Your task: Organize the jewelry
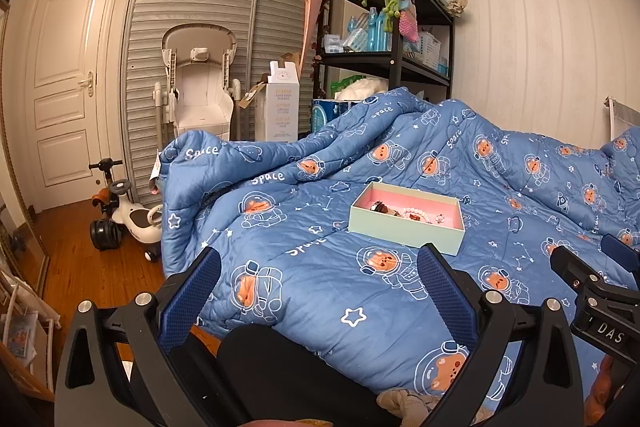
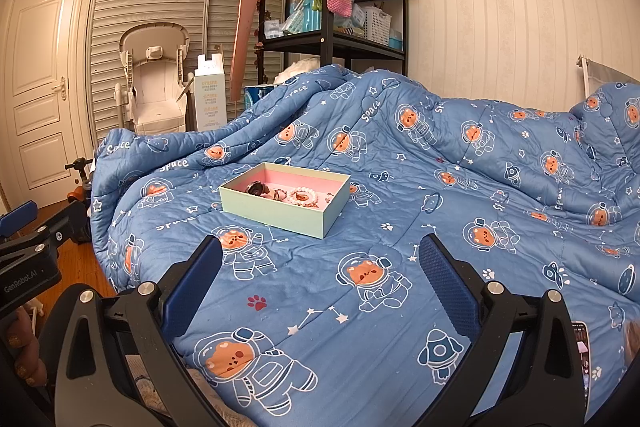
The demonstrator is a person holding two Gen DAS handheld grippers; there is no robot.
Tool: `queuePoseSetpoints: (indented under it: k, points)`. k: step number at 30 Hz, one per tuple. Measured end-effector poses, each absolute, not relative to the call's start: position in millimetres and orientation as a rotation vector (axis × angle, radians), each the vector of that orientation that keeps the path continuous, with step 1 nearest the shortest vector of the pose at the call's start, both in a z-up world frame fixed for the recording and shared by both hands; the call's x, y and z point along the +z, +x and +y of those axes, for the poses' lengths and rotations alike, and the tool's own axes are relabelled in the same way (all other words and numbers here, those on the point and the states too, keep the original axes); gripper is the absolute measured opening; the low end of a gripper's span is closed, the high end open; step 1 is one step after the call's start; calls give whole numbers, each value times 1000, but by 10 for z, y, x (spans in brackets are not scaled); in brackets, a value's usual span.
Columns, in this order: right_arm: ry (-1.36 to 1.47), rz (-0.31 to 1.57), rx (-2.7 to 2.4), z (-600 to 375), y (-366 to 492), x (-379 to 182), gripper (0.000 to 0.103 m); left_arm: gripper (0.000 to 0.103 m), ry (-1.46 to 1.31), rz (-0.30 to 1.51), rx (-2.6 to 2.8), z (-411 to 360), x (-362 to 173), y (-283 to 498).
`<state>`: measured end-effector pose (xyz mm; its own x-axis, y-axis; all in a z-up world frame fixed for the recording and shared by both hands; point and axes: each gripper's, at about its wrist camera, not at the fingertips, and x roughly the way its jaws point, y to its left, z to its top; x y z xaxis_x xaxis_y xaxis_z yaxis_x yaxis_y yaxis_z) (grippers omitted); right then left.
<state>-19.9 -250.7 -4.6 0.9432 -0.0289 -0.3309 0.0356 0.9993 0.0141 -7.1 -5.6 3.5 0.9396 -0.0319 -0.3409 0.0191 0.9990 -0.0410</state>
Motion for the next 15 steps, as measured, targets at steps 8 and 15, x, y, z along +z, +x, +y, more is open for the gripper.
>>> queuePoseSetpoints:
  k: [8, 15]
  points:
    - [20, 337, -33, -2507, -198, -46, 97, 97, -38, 346, -31, -58, 44, -80]
    - [20, 337, -33, -2511, -201, -44, 97, 97, -38, 345, -33, -64, 46, -84]
